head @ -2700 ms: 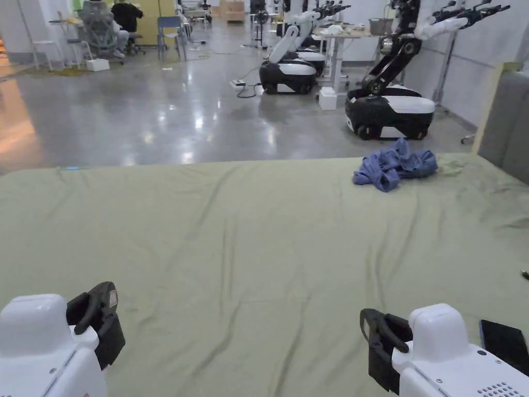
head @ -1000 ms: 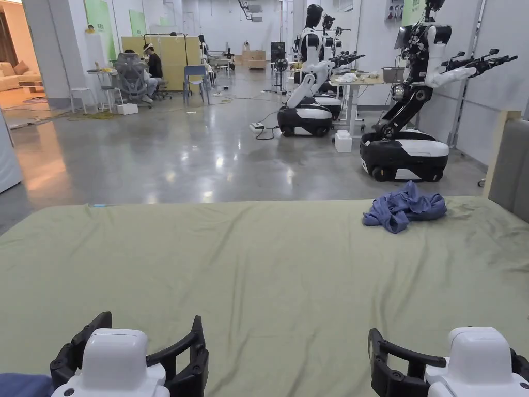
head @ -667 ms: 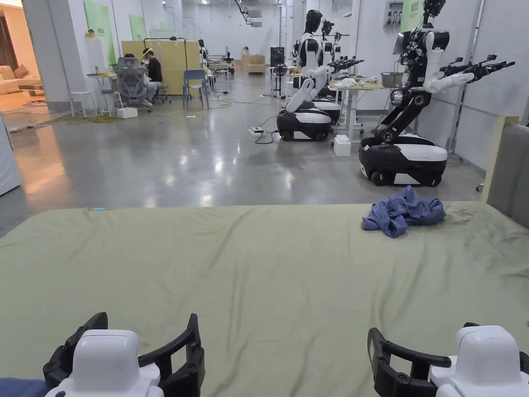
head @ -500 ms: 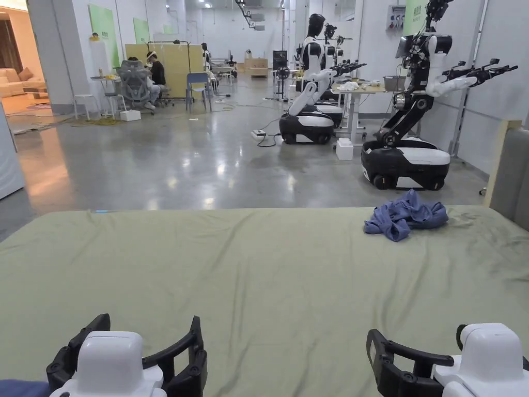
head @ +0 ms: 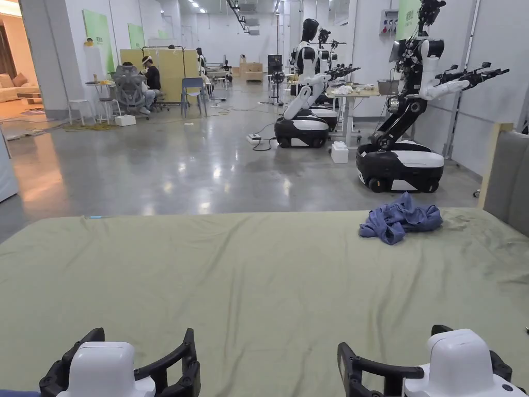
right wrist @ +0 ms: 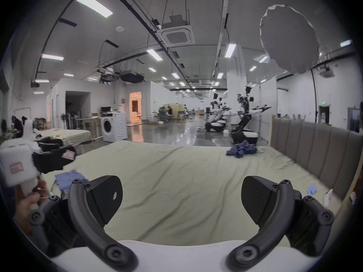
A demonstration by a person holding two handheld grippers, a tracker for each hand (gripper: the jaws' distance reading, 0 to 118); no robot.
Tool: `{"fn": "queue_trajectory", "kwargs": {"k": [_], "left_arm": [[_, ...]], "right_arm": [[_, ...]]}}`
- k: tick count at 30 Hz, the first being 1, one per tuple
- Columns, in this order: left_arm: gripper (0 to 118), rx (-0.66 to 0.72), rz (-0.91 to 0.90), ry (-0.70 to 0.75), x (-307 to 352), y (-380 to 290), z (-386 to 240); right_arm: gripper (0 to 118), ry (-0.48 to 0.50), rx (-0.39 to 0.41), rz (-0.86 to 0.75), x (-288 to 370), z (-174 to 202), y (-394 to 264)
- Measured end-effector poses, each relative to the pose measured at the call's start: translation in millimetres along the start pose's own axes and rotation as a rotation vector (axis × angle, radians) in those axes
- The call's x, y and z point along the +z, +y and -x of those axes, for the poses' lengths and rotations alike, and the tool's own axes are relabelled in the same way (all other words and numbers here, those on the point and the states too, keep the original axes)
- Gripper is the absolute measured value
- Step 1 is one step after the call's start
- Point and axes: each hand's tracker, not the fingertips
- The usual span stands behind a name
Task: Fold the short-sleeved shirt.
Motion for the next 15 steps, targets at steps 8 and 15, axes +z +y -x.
{"fn": "queue_trajectory", "kwargs": {"k": [8, 15], "left_arm": [[110, 0.003, -0.008, -0.009, 0.8, 1.6, 0.5], [110, -0.001, -0.002, -0.014, 1.0, 1.1, -1.1]], "right_arm": [[118, -0.080, -0.189, 0.048, -2.9, -5.2, 14.1], [118, -0.128, -0.214, -0.013, -1.6, -20.1, 3.5]]}}
